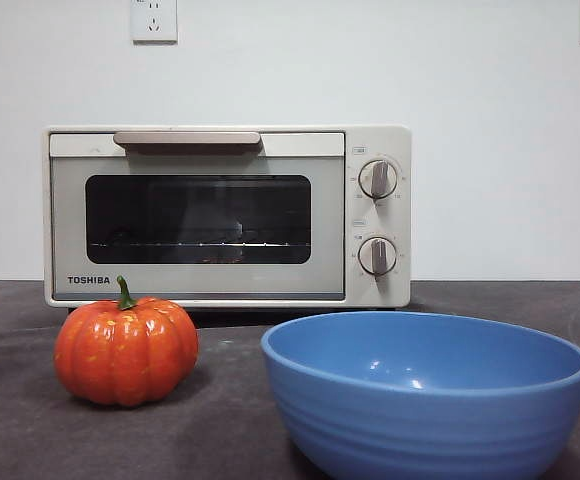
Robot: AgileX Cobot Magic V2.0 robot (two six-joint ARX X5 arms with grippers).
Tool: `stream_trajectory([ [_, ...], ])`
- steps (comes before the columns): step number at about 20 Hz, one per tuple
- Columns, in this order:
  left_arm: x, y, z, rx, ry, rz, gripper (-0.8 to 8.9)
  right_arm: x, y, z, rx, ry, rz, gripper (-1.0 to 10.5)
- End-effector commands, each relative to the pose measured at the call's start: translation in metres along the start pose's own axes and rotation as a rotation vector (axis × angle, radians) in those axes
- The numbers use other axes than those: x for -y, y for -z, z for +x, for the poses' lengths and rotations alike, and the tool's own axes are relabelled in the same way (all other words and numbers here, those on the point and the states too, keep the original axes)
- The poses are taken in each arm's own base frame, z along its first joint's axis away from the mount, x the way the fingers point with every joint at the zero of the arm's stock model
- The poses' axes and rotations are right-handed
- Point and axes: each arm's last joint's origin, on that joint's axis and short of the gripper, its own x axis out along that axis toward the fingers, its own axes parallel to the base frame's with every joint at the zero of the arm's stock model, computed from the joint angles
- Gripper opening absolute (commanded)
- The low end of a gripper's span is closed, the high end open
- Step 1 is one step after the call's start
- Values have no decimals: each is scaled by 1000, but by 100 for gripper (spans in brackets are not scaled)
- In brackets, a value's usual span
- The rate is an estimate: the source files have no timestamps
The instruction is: Place pumpkin in the steamer
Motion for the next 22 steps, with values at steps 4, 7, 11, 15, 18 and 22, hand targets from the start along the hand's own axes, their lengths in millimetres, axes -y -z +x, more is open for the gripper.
stream_trajectory([
  [4, 8, -20, 2, -126, 105, 119, 15, -7, -26, 9, -208, -101, -84, 5],
  [7, 12, -24, 2, -196, 160, 143, 15, -10, -31, 13, -308, -137, -96, 5],
  [11, 15, -25, 0, -255, 196, 163, 15, -15, -30, 17, -443, -177, -123, 5],
  [15, 16, -24, -1, -258, 199, 163, 15, -18, -27, 18, -474, -200, -149, 5],
  [18, 16, -24, -1, -256, 199, 164, 15, -19, -27, 19, -473, -209, -154, 6],
  [22, 16, -24, -1, -256, 200, 164, 15, -19, -27, 19, -474, -206, -145, 270],
])
